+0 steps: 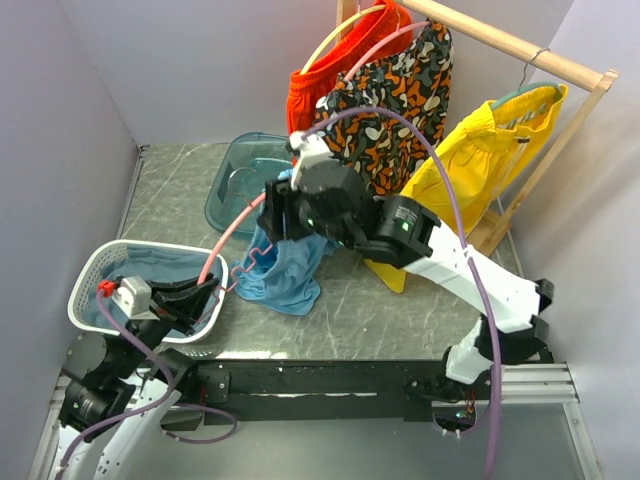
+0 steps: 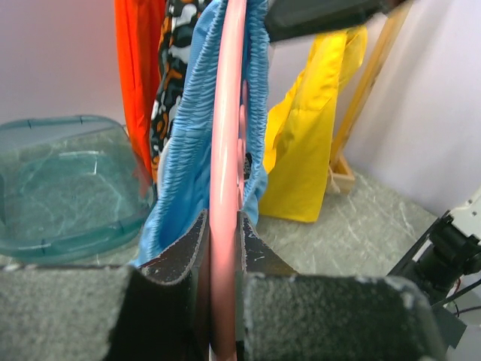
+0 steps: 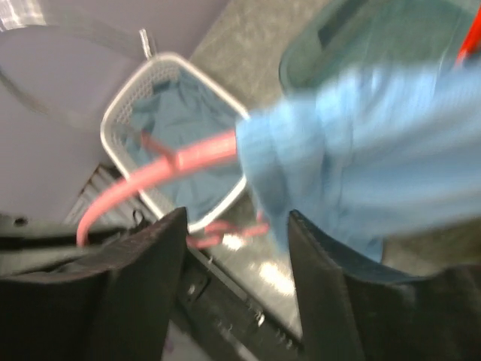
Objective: Place the shorts on the hanger
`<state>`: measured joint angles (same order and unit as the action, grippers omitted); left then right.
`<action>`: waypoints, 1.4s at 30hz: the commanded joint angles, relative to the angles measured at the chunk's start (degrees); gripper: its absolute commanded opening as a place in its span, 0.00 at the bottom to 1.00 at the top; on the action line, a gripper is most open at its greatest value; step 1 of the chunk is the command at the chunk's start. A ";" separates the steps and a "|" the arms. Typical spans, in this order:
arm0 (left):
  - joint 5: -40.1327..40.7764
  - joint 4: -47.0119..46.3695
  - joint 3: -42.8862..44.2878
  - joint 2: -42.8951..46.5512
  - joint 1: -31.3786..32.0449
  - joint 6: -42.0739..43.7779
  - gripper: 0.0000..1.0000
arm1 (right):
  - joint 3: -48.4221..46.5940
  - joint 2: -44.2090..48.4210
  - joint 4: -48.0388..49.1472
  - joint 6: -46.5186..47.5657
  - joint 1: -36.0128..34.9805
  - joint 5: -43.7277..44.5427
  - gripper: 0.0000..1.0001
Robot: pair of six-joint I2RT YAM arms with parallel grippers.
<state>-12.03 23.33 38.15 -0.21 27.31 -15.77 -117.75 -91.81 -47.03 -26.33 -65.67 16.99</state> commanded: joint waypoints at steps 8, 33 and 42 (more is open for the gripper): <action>-7.65 -11.82 -1.23 3.72 -2.70 -1.81 0.01 | 15.52 19.37 -0.79 -21.38 4.14 1.55 0.70; -9.50 -12.87 -1.15 -3.21 1.08 -0.93 0.01 | 17.04 13.41 -5.18 -50.22 23.65 -15.41 0.82; -12.22 -14.10 -0.45 -7.52 1.17 -1.11 0.01 | 17.29 11.30 -7.12 -50.05 25.77 -18.47 0.74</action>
<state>-21.56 19.53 35.03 -6.17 28.23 -16.80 -99.39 -79.72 -53.65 -75.61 -40.51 1.43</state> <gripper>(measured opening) 0.139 0.785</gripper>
